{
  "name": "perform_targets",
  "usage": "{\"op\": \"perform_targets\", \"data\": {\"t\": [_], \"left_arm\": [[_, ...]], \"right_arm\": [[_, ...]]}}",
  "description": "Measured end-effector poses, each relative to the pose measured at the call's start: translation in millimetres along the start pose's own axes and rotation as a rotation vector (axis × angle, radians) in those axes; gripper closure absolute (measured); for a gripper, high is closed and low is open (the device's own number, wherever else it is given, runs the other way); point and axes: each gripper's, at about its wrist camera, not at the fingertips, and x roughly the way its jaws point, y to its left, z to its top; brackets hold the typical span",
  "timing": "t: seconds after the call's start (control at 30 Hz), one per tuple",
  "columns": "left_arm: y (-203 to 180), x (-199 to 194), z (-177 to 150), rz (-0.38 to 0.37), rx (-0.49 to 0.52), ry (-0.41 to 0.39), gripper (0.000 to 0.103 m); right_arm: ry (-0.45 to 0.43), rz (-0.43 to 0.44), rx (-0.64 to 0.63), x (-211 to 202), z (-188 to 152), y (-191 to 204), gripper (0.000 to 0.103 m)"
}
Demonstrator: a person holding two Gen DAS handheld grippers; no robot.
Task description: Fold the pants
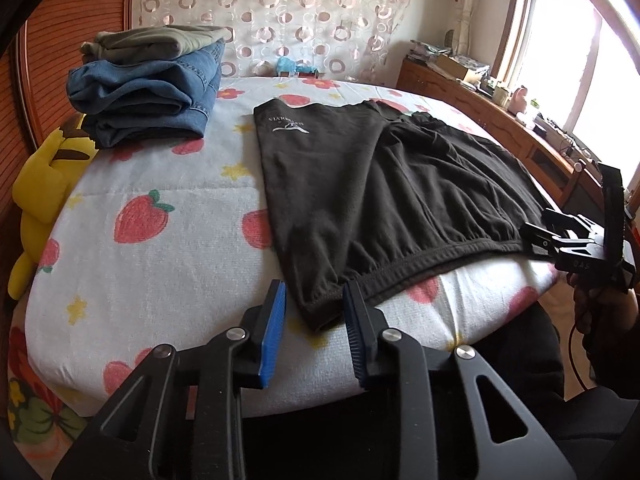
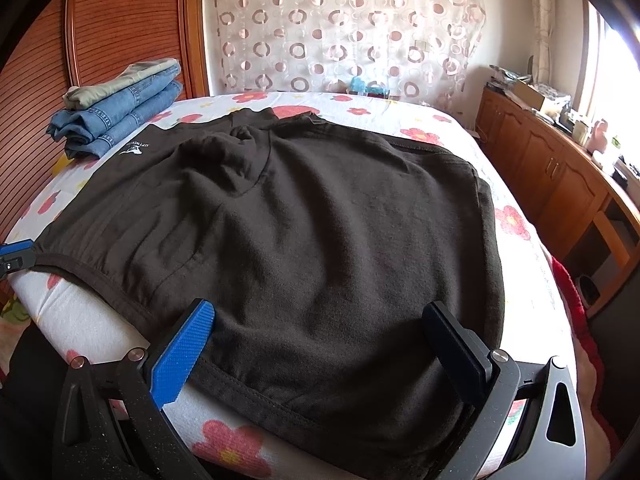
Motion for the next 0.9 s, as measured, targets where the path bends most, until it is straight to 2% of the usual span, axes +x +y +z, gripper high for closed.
{"op": "perform_targets", "data": {"t": [0.07,0.17,0.23,0.37,0.53,0.7,0.9], "left_arm": [[-1.8,0.2,-0.2,0.008,0.011,-0.002,0.074],[-2.6,-0.9,2.0,-0.02,0.003,0.004,0.094],[-3.5,-5.1,5.6,-0.013,0.006,-0.012,0.096],[-8.9,-16.2,17.9,-0.038,0.019,-0.05,0.098],[-25.5,-20.9,35.8,-0.107,0.062,-0.068,0.098],[-47.1,-26.6,55.5,-0.127,0.124,-0.099,0.099],[-85.1,-29.3,84.4,-0.189,0.211,-0.115,0.099]], "right_arm": [[0.001,-0.001,-0.004,3.1,1.1,-2.6,0.0],[0.01,0.005,-0.011,3.2,2.9,-3.1,0.0],[0.015,0.009,-0.015,3.2,4.1,-3.4,0.001],[0.026,0.037,-0.035,0.0,8.0,-2.1,0.014],[0.032,0.056,-0.008,-2.4,10.7,-7.9,0.024],[0.019,0.052,0.006,-8.1,11.0,-12.3,0.026],[-0.003,0.044,0.036,-14.6,8.5,-20.3,0.027]]}}
